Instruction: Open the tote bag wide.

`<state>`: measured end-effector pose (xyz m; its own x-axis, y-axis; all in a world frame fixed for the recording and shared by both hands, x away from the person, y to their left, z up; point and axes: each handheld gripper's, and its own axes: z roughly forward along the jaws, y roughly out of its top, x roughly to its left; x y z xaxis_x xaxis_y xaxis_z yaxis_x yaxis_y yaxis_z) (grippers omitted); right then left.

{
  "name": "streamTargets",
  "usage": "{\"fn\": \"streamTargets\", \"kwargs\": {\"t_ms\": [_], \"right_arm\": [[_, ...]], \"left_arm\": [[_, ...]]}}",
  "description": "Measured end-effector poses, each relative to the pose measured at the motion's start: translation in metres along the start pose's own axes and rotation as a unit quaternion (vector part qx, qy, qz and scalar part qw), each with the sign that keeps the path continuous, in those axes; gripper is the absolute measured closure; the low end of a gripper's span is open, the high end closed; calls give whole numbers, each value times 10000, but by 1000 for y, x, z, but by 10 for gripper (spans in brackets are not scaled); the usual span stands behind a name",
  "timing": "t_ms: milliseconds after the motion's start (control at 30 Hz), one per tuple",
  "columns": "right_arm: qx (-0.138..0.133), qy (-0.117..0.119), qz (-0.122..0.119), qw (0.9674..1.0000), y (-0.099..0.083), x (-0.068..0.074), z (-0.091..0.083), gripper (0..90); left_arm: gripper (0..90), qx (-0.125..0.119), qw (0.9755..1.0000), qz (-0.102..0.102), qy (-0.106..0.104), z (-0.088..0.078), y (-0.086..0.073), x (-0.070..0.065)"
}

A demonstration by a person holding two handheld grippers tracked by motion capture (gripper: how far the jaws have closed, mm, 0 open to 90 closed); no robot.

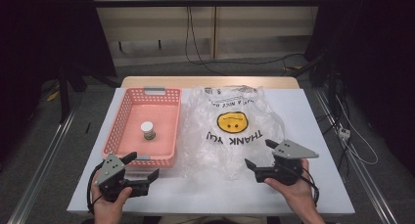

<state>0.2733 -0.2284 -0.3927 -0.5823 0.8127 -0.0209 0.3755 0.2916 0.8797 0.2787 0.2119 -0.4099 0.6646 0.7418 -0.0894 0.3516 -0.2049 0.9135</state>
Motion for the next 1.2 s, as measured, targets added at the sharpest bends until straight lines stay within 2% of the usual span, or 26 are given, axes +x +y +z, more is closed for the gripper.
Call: {"fn": "streamTargets", "kwargs": {"t_ms": [67,100,200,233,267,300,333,367,400,433,467,500,567,733,767,833,867,900,933,967,1033,1133,1167,1200], "right_arm": [[184,176,-41,9997,3,5,10,118],[184,176,-41,9997,3,5,10,118],[494,514,-190,9973,12,21,30,142],[494,514,-190,9973,12,21,30,142],[648,646,-286,9954,15,26,42,167],[759,668,-336,9943,15,28,48,188],[759,668,-336,9943,15,28,48,188],[1057,698,-398,9911,13,30,62,190],[1057,698,-398,9911,13,30,62,190],[1180,738,-407,9894,12,29,67,192],[1433,749,-419,9860,7,27,80,204],[1433,749,-419,9860,7,27,80,204],[1653,758,-402,9825,3,24,92,207],[1770,789,-326,9805,-4,20,100,205],[1878,832,-283,9783,-8,18,104,196],[1964,866,-302,9762,-10,18,106,186],[1964,866,-302,9762,-10,18,106,186],[2037,878,-313,9746,-11,18,108,190],[2037,878,-313,9746,-11,18,108,190],[2106,859,-388,9730,-14,17,110,214],[2118,877,-309,9729,-15,17,110,220],[2082,850,-275,9740,-14,14,110,320],[2055,788,-222,9752,-14,11,109,400],[2055,788,-222,9752,-14,11,109,400]], "left_arm": [[57,-6,10000,2,-10,0,0,0],[57,-11,10000,2,-9,-1,0,0],[57,-5,10000,-3,-19,0,0,0],[57,-6,10000,6,-26,0,0,0],[57,-3,10000,0,-33,0,0,0],[57,6,10000,0,-43,0,0,0],[57,16,10000,-9,-50,0,0,0],[57,40,10000,10,-64,0,0,0],[57,37,10000,10,-71,0,0,0],[57,26,10000,10,-75,0,0,0],[57,22,10000,8,-80,0,0,0],[57,22,10000,4,-86,0,0,0],[57,35,10000,-1,-73,0,0,0],[57,50,9999,34,-89,1,0,0],[57,48,9999,23,-87,1,0,0],[57,57,9999,23,-98,1,0,0],[57,54,9999,22,-100,1,0,0],[57,55,9999,32,-100,1,0,0],[57,53,9999,17,-101,1,0,0],[57,58,9999,30,-104,1,0,1],[57,60,9999,38,-101,0,0,1],[57,62,9999,9,-100,1,0,1],[57,64,9999,15,-96,1,0,1],[57,66,9999,10,-97,1,0,1]]}}
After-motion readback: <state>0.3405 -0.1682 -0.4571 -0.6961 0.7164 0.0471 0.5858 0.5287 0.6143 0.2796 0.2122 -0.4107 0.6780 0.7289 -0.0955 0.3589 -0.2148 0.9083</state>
